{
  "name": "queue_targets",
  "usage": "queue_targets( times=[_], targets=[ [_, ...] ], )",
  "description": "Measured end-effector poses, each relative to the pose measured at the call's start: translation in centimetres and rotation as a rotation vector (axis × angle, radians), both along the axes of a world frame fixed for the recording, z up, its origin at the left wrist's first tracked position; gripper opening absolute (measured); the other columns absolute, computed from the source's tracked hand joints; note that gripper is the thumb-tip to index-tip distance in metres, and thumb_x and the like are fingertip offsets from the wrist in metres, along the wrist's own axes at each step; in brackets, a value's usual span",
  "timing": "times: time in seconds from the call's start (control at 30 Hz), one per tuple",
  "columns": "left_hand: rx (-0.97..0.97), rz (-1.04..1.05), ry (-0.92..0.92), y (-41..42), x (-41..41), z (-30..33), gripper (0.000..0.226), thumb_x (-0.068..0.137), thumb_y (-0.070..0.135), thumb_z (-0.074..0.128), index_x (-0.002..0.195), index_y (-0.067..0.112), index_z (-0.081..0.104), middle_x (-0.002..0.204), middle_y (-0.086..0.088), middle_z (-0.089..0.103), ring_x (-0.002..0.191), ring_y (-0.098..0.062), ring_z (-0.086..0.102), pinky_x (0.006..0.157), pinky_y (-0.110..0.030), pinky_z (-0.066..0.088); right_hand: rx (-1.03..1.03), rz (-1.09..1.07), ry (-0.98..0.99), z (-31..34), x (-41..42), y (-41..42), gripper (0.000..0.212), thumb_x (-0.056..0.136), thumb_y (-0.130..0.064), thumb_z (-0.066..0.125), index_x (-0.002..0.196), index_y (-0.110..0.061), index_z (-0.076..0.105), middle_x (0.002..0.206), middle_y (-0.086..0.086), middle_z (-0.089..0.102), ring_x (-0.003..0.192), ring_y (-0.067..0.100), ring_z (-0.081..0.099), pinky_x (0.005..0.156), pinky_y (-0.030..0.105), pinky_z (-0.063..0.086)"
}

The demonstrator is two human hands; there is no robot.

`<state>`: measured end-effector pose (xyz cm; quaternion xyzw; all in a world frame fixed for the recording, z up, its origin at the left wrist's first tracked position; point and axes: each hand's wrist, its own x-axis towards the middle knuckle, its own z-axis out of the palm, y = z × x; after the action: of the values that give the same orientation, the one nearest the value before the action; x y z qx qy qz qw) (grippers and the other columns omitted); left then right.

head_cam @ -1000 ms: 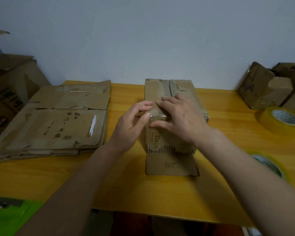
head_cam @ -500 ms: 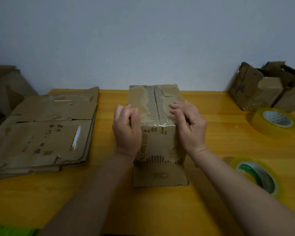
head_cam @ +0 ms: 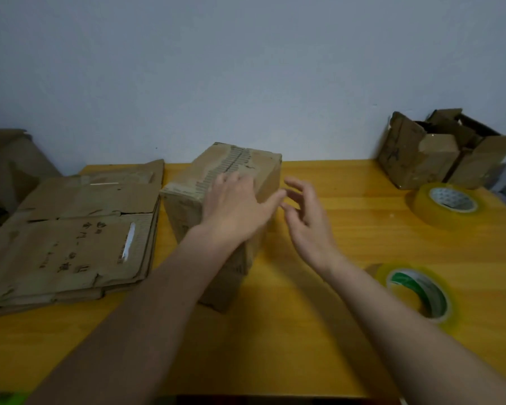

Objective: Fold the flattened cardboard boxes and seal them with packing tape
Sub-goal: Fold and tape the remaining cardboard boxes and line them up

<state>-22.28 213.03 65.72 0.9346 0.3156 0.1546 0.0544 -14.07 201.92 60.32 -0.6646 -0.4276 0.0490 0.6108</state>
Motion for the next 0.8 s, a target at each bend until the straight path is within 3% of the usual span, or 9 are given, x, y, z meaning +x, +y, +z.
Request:
queue_targets(
  times=[0.07, 0.17, 0.23, 0.37, 0.43, 0.53, 0.63, 0.73, 0.8],
  targets=[
    [0.066, 0.046, 0.167, -0.6, 0.6, -1.0, 0.082, 0.088, 0.072, 0.036, 0.149, 0.018, 0.027, 0.156, -0.013, 0.026, 0.144, -0.034, 0.022, 0.117, -0.048, 0.019, -0.414, -0.158, -0.222, 0.0, 2.0, -2.1, 0.035, 0.086, 0.004, 0.049, 0.117, -0.012, 0.055, 0.119, 0.008, 0.056, 0.115, 0.025, 0.052, 0.095, 0.031, 0.043],
    [0.168, 0.044, 0.203, -0.2, 1.1, -1.4, 0.072, 0.096, 0.043, 0.050, 0.153, 0.019, 0.013, 0.160, -0.014, 0.015, 0.146, -0.035, 0.016, 0.119, -0.046, 0.016, -1.301, -0.038, -0.526, -0.4, 3.9, -5.0, 0.036, 0.089, -0.011, 0.057, 0.124, -0.017, 0.052, 0.126, 0.009, 0.048, 0.121, 0.030, 0.043, 0.095, 0.034, 0.039],
    [0.190, -0.035, 0.191, -0.4, 1.7, -1.3, 0.070, 0.097, 0.029, 0.053, 0.153, 0.020, 0.012, 0.160, -0.010, 0.015, 0.145, -0.033, 0.017, 0.119, -0.045, 0.018, -1.445, 0.041, -0.507, -1.2, 4.2, -5.9, 0.035, 0.093, -0.015, 0.053, 0.127, -0.012, 0.048, 0.128, 0.012, 0.044, 0.120, 0.032, 0.044, 0.095, 0.037, 0.041],
    [0.182, -0.270, 0.149, -0.8, 0.9, -0.3, 0.066, 0.097, 0.016, 0.051, 0.152, 0.027, 0.017, 0.160, 0.001, 0.018, 0.146, -0.024, 0.017, 0.119, -0.040, 0.013, -1.409, -0.064, -0.534, -1.7, 6.5, -7.0, 0.034, 0.094, -0.019, 0.052, 0.126, -0.010, 0.048, 0.127, 0.013, 0.046, 0.119, 0.033, 0.049, 0.094, 0.035, 0.041],
    [0.103, -0.334, 0.144, -0.4, -0.7, 0.6, 0.057, 0.098, 0.016, 0.047, 0.149, 0.032, 0.027, 0.156, 0.005, 0.028, 0.142, -0.020, 0.025, 0.116, -0.038, 0.019, -1.443, -0.197, -0.564, -1.4, 8.0, -7.7, 0.036, 0.095, -0.025, 0.051, 0.129, -0.012, 0.046, 0.130, 0.013, 0.045, 0.122, 0.031, 0.046, 0.097, 0.034, 0.040],
    [0.101, -0.216, 0.035, 0.4, -3.2, 1.5, 0.027, 0.094, 0.016, 0.048, 0.119, 0.026, 0.052, 0.128, 0.001, 0.054, 0.111, -0.022, 0.049, 0.088, -0.034, 0.042, -1.338, -0.333, -0.554, -0.6, 9.2, -8.1, 0.040, 0.095, -0.024, 0.053, 0.133, -0.014, 0.043, 0.132, 0.012, 0.043, 0.125, 0.032, 0.042, 0.098, 0.036, 0.038],
    [0.122, 0.003, -0.159, 0.2, -3.5, 1.3, 0.013, 0.092, 0.011, 0.047, 0.101, 0.019, 0.050, 0.109, -0.002, 0.056, 0.094, -0.015, 0.047, 0.076, -0.028, 0.040, -0.956, -0.345, -0.293, 0.4, 8.4, -6.5, 0.042, 0.098, -0.022, 0.049, 0.138, -0.013, 0.043, 0.141, 0.012, 0.043, 0.129, 0.031, 0.042, 0.102, 0.037, 0.037],
    [-0.005, -0.040, -0.134, -2.1, -1.8, 0.1, 0.044, 0.095, 0.047, 0.046, 0.131, 0.021, 0.046, 0.135, -0.005, 0.047, 0.119, -0.017, 0.043, 0.099, -0.033, 0.037, -0.676, -0.289, -0.153, 1.1, 6.6, -4.3, 0.040, 0.101, -0.013, 0.040, 0.140, -0.010, 0.042, 0.144, 0.011, 0.044, 0.132, 0.027, 0.042, 0.108, 0.038, 0.035],
    [0.030, -0.025, 0.043, -3.3, -0.8, -1.1, 0.078, 0.084, 0.076, 0.036, 0.146, 0.029, 0.030, 0.154, -0.004, 0.030, 0.141, -0.024, 0.027, 0.117, -0.047, 0.019, -0.594, -0.243, -0.099, 1.6, 5.4, -3.2, 0.041, 0.101, -0.008, 0.037, 0.141, -0.009, 0.040, 0.144, 0.010, 0.044, 0.132, 0.024, 0.042, 0.107, 0.036, 0.036]
  ],
)
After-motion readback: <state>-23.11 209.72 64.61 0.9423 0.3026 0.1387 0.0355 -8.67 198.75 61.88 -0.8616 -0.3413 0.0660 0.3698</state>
